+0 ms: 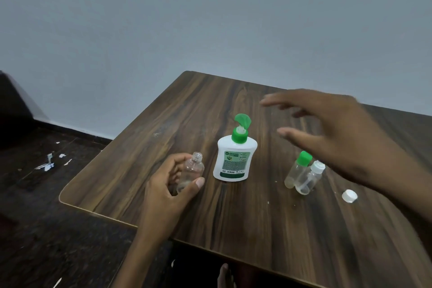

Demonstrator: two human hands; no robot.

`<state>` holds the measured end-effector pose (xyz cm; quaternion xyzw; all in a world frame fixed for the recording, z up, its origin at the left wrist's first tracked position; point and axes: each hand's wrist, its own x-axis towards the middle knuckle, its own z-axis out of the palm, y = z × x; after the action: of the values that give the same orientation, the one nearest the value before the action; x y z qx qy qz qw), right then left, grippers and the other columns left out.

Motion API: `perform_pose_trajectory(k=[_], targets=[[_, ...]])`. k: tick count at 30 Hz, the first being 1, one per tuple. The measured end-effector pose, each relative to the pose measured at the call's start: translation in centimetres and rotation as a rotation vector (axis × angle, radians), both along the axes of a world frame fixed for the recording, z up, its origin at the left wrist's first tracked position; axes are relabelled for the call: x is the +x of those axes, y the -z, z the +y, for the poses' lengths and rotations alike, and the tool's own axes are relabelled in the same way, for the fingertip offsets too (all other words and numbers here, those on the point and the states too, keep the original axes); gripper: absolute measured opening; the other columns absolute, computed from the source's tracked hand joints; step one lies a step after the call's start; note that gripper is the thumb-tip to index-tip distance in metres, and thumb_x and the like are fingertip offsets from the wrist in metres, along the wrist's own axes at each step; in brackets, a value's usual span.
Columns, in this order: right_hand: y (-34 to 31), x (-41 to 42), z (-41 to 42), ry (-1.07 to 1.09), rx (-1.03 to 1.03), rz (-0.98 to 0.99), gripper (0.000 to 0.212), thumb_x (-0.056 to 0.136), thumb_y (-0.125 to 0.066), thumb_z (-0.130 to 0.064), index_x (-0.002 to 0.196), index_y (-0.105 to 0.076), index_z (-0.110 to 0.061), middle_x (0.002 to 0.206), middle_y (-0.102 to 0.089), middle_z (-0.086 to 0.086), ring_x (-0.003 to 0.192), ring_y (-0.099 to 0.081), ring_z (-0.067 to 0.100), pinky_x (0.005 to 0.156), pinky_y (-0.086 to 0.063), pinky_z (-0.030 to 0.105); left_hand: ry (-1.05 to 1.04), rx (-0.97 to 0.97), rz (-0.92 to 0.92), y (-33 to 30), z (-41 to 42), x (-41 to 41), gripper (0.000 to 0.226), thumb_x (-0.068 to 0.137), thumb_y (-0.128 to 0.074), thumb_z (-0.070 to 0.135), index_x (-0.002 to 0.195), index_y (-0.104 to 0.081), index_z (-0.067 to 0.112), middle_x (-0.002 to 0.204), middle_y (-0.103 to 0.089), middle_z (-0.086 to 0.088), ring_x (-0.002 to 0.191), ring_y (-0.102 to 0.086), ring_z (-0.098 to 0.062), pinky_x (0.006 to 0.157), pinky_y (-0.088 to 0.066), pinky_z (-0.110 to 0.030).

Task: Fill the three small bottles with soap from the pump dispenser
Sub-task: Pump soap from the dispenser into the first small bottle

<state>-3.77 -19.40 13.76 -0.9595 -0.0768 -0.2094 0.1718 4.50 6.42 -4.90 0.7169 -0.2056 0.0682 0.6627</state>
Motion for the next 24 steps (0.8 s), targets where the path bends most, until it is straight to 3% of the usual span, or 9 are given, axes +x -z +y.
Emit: perform_pose_trajectory(k=[2, 5, 12, 15, 20, 24], targets=[[-0.6, 3.0, 1.2, -0.162, -0.148, 0.136, 0.051, 0.089, -0.075, -0.027, 0.134, -0.061, -0.045, 0.145, -0.055, -0.027, 0.130, -0.053, -0.005, 0.106, -0.048, 0.033, -0.003, -0.028, -0.013, -0.5, -0.1, 0.0, 0.043, 0.083, -0.079, 0.042, 0.123, -0.070, 0.027, 0.116, -0.078, 0.009, 0.106, -0.077, -0.013, 0.089, -0.060, -0.024], [-0.1, 6.3, 1.2, -0.267, -0.217, 0.249, 0.045, 0.091, -0.076, -0.025, 0.130, -0.066, -0.042, 0.148, -0.053, -0.025, 0.126, -0.058, 0.001, 0.101, -0.053, 0.036, 0.004, -0.072, -0.030, -1.1, -0.4, 0.3, 0.040, 0.086, -0.082, 0.029, 0.124, -0.070, 0.026, 0.121, -0.078, 0.008, 0.112, -0.076, -0.016, 0.094, -0.059, -0.024], [0.6, 8.7, 0.7, -0.254, -0.135, 0.220, 0.026, 0.085, -0.083, -0.031, 0.110, -0.080, -0.035, 0.110, -0.075, -0.021, 0.096, -0.068, -0.004, 0.083, -0.057, 0.025, 0.142, -0.103, -0.020, -2.0, -2.3, 1.7, 0.042, 0.092, -0.082, 0.005, 0.129, -0.070, 0.019, 0.140, -0.072, 0.009, 0.127, -0.070, -0.012, 0.099, -0.058, -0.024], [1.0, 9.1, 0.7, -0.235, -0.092, 0.180, 0.021, 0.081, -0.085, -0.037, 0.102, -0.082, -0.035, 0.096, -0.076, -0.021, 0.087, -0.068, -0.005, 0.075, -0.056, 0.022, 0.192, -0.118, 0.003, -1.6, -3.0, 2.0, 0.041, 0.092, -0.080, 0.009, 0.130, -0.068, 0.014, 0.130, -0.077, 0.000, 0.122, -0.073, -0.022, 0.098, -0.060, -0.031], [1.6, 9.8, 1.0, -0.225, -0.051, 0.135, 0.016, 0.079, -0.084, -0.046, 0.084, -0.082, -0.030, 0.078, -0.074, -0.019, 0.076, -0.068, 0.001, 0.063, -0.051, 0.023, 0.218, -0.178, 0.026, -1.2, -3.4, 1.7, 0.041, 0.089, -0.078, 0.010, 0.129, -0.068, 0.011, 0.125, -0.078, -0.005, 0.117, -0.076, -0.025, 0.096, -0.062, -0.035], [1.9, 10.0, 1.0, -0.213, -0.041, 0.165, 0.025, 0.080, -0.076, -0.058, 0.084, -0.081, -0.033, 0.079, -0.074, -0.017, 0.076, -0.069, 0.006, 0.066, -0.054, 0.035, 0.193, -0.182, 0.020, -1.5, -3.4, 1.5, 0.040, 0.089, -0.079, 0.013, 0.128, -0.069, 0.012, 0.123, -0.079, -0.002, 0.115, -0.076, -0.022, 0.094, -0.061, -0.029]])
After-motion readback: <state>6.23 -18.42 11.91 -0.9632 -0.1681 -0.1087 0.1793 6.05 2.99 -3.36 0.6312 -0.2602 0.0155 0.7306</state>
